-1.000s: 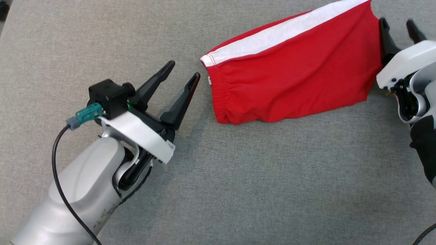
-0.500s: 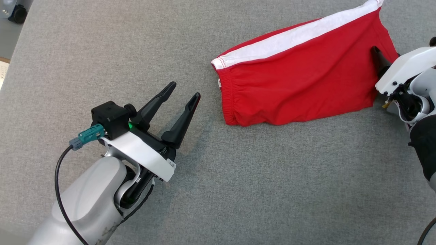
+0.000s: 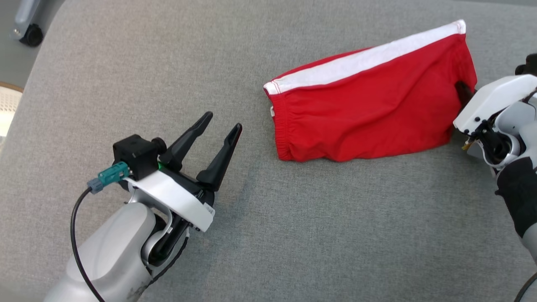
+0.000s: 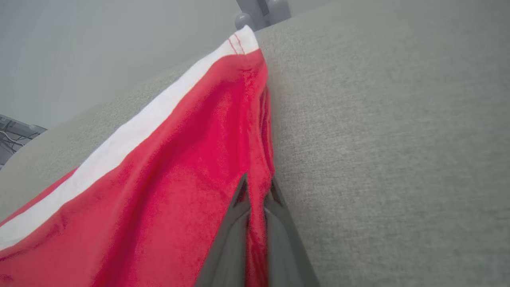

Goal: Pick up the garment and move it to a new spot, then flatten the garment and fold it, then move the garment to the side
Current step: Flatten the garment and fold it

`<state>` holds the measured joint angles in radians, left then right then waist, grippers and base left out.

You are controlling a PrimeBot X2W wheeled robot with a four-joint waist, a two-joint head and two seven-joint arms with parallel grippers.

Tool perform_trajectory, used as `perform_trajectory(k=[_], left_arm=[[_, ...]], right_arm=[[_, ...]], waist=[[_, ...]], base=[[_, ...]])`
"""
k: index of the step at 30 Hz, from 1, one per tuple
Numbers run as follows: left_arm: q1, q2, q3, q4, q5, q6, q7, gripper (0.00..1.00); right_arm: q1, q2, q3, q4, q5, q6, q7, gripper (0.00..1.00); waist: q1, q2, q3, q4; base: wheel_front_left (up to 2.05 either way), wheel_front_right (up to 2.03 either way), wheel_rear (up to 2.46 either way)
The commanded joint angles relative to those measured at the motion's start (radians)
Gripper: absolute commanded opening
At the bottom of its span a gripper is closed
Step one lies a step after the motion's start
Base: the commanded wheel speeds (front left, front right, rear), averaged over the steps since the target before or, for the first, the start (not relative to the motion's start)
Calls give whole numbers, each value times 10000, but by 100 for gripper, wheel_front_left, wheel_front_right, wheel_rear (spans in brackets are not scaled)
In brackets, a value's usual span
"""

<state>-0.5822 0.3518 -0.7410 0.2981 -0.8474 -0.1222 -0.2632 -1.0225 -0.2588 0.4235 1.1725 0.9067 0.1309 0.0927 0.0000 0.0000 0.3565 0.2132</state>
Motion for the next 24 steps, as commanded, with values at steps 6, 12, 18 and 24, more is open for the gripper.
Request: perform_trajectory(k=[6, 12, 18, 24], left_arm=[[599, 100, 156, 73, 23, 162, -13, 100], [1204, 261, 178, -157, -70, 396, 5, 100], [1575, 404, 179, -644, -152, 684, 112, 100], [1839, 613, 146, -1111, -170, 907, 237, 100]], right_arm=[[996, -24, -104, -534, 696, 1, -388, 0], [2183, 33, 136, -1296, 1279, -1, -754, 0], [3091, -117, 359, -1864, 1742, -1, -1244, 0], [3712, -283, 576, -2341, 2083, 1, -1842, 0]], waist=[[0, 0, -1055, -454], [0, 0, -1792, -924], [0, 0, -2137, -1144], [0, 0, -2296, -1137]], base=[[0, 0, 0], [0, 0, 0], [0, 0, 0], [0, 0, 0]])
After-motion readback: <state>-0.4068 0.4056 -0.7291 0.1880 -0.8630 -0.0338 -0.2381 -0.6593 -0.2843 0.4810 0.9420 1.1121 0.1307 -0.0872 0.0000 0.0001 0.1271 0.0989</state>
